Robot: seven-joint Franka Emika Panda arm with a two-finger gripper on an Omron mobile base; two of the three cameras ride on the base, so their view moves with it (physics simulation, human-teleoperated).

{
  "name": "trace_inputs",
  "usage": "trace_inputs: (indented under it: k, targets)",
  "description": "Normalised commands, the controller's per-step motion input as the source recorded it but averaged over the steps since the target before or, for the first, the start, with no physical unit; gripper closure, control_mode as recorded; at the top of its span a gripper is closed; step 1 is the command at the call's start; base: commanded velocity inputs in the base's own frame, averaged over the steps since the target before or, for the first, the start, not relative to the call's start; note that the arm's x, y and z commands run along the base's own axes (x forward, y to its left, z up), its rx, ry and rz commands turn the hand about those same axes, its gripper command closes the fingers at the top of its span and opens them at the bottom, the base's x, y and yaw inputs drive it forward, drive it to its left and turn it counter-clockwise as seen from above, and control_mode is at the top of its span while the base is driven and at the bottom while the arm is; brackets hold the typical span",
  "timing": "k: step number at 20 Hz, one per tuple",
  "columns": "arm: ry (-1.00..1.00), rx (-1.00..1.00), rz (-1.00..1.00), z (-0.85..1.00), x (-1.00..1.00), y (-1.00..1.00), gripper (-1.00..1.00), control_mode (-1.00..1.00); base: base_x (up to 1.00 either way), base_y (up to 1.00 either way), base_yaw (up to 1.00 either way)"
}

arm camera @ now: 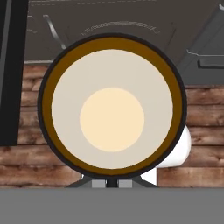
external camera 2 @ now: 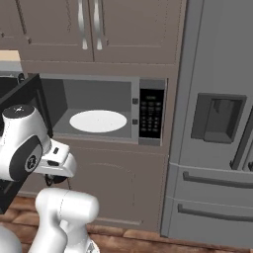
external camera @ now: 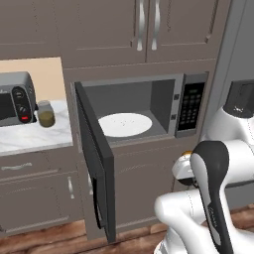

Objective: Pick the mug from the counter and place it inside the microwave. Then close the microwave.

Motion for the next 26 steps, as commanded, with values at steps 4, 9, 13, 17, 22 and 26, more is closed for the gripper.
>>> trace_inputs:
  k: [4, 9, 13, 17, 22, 26]
  targets:
    - [0.0, 0.0, 0.08, 0.0, 0.16, 0.0, 1.0, -1.0, 0.0, 0.0, 0.0]
    - [0.0, 0.0, 0.19, 0.0, 0.45, 0.0, 1.0, -1.0, 0.0, 0.0, 0.0]
    - [-0.02, 0.03, 0.16, 0.0, 0.43, 0.0, 1.0, -1.0, 0.0, 0.0, 0.0]
    - [-0.08, 0.01, 0.05, 0.0, 0.31, 0.0, 1.0, -1.0, 0.0, 0.0, 0.0]
    - [-0.1, 0.0, 0.0, 0.0, 0.53, 0.01, 1.0, -1.0, 0.0, 0.0, 0.0]
    - [-0.04, 0.0, -0.07, 0.01, 0.68, 0.14, 1.0, -1.0, 0.0, 0.0, 0.0]
